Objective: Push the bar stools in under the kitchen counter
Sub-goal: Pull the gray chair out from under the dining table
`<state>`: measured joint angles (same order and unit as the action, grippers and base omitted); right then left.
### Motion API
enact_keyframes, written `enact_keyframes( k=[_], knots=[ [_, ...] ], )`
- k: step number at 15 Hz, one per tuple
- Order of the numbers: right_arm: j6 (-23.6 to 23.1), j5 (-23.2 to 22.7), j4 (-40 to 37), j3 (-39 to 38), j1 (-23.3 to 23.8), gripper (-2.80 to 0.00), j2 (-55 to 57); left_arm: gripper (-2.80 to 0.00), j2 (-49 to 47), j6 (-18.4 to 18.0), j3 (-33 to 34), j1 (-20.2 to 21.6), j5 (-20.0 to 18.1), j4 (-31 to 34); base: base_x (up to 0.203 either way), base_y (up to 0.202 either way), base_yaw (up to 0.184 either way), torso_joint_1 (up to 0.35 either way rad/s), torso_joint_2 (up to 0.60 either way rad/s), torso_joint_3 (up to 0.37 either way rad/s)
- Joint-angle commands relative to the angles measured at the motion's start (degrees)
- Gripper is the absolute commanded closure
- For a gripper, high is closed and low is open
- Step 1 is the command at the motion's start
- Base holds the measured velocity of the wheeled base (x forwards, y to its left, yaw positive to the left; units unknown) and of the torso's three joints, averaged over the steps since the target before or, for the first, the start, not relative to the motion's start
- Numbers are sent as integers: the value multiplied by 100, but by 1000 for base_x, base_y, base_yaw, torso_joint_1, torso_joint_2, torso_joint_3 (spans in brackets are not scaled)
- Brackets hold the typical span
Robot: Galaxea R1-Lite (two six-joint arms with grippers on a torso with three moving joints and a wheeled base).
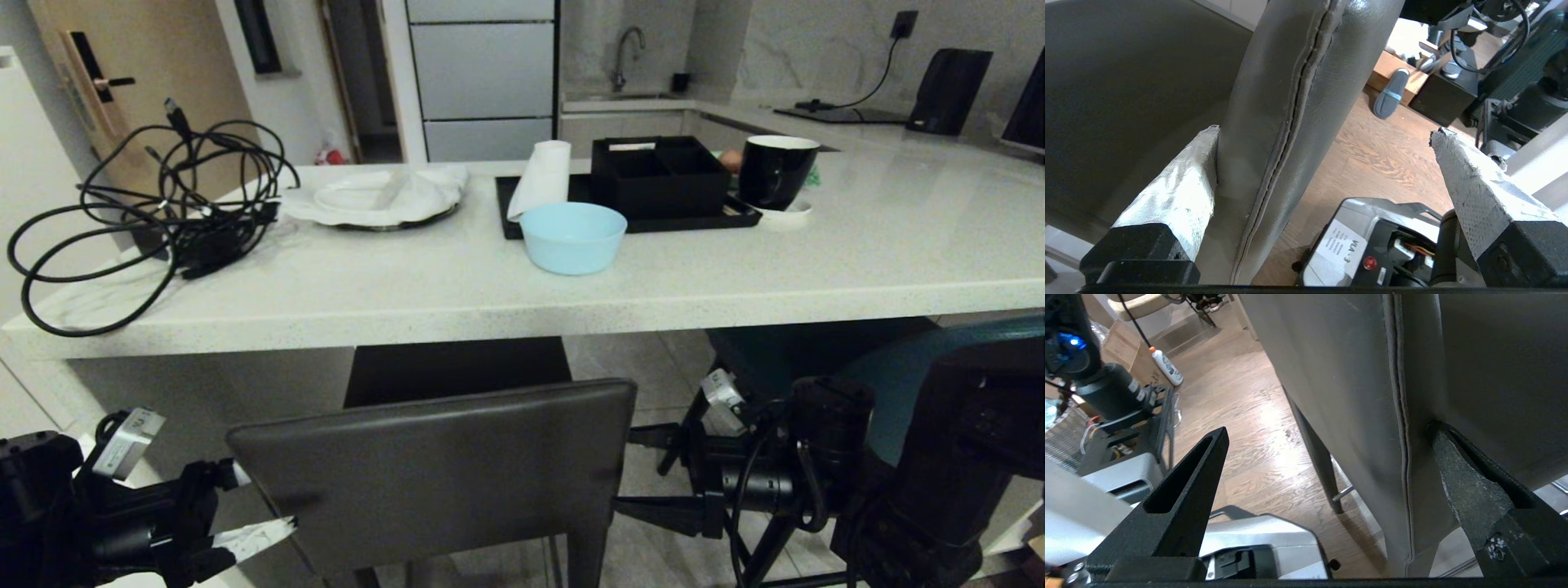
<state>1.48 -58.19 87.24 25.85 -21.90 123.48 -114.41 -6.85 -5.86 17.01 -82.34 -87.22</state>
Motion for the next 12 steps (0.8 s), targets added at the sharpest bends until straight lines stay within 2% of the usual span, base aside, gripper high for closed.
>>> enact_keyframes(
  k=[1,6,8,12],
  knots=[
    [-5,-34,43,110,-25,-280,133,-280,-2,0,-2,-11,-71,-44,0,0,0,0,0,0],
    [-51,-65,43,-63,302,-280,-36,-280,-20,0,-2,40,-71,-44,0,0,0,0,0,0],
    [-51,-223,43,-124,303,-280,-122,-280,-28,0,-11,40,-78,-44,0,0,0,0,0,0],
    [-65,-307,43,-84,-218,-280,-285,-280,-73,0,-2,40,-71,-44,0,0,0,0,0,0]
  ],
)
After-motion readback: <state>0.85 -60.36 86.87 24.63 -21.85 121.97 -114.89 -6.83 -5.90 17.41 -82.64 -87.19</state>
